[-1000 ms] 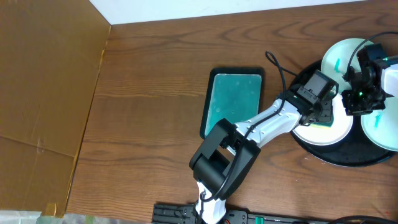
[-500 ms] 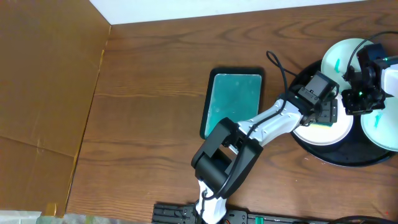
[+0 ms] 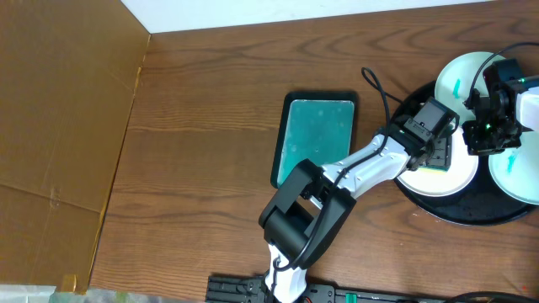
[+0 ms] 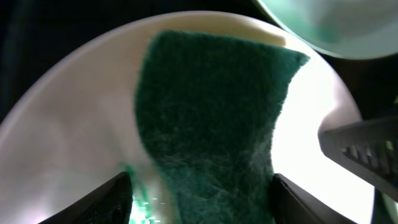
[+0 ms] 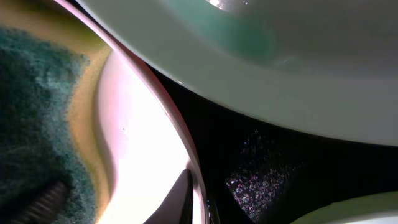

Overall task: Clean dirty plates on tray and stack at the side
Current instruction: 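Scrub the front plate with the sponge in the left gripper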

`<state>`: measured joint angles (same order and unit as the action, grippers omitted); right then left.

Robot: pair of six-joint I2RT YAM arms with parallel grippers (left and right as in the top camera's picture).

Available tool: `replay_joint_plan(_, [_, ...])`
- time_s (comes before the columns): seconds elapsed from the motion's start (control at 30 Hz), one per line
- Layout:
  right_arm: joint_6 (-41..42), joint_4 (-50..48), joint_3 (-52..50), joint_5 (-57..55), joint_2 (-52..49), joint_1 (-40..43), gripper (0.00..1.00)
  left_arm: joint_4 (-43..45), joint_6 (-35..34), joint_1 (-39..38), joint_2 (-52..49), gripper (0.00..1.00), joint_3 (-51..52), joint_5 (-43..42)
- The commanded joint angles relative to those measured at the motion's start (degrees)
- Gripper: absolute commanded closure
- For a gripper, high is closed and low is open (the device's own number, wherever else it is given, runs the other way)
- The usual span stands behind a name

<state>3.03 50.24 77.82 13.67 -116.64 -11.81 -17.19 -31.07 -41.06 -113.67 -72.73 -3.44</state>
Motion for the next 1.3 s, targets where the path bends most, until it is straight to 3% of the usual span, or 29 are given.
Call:
replay_joint_plan(0.0, [-0.11, -0.35, -0.46, -0.11, -0.81, -0.28, 0.92, -0.66, 1.70, 0.11, 1.84, 0.30, -0.11, 5.95])
replay_joint_plan(0.5, [-0.09, -0.52, -0.46, -0.09, -0.81, -0.28, 0.91, 0.42, 1.66, -4.02, 1.18, 0.30, -0.13, 5.88])
replay_joint_plan(0.63, [-0.11, -0.50, -0.46, -0.09, -0.81, -0.28, 0.91, 0.68, 1.68, -4.13, 0.83, 0.34, -0.13, 5.90])
replay_joint_plan(0.83, [-0.13, -0.55, -0.46, -0.09, -0.81, -0.28, 0.91, 1.25, 1.70, -4.13, 0.83, 0.47, -0.13, 5.90])
replay_joint_plan(1.0, [-0.13, -0.52, -0.46, -0.09, -0.81, -0.28, 0.91, 1.42, 1.70, -4.13, 0.33, 0.45, -0.13, 5.90])
replay_joint_plan(1.07, [-0.13, -0.52, -0.46, -0.09, -0.81, -0.28, 0.91, 2.23, 1.70, -4.13, -0.28, 0.33, -0.13, 5.90])
replay_joint_plan(1.1, [-0.13, -0.55, -0.46, -0.09, -0.81, -0.28, 0.91, 2.75, 1.73, -4.13, -0.55, 0.32, -0.13, 5.92])
replay_joint_plan(1.27, [-0.13, -0.52, -0.46, -0.09, -0.81, -0.28, 0.91, 4.50, 2.60, -4.13, -1.16, 0.37, -0.13, 5.92])
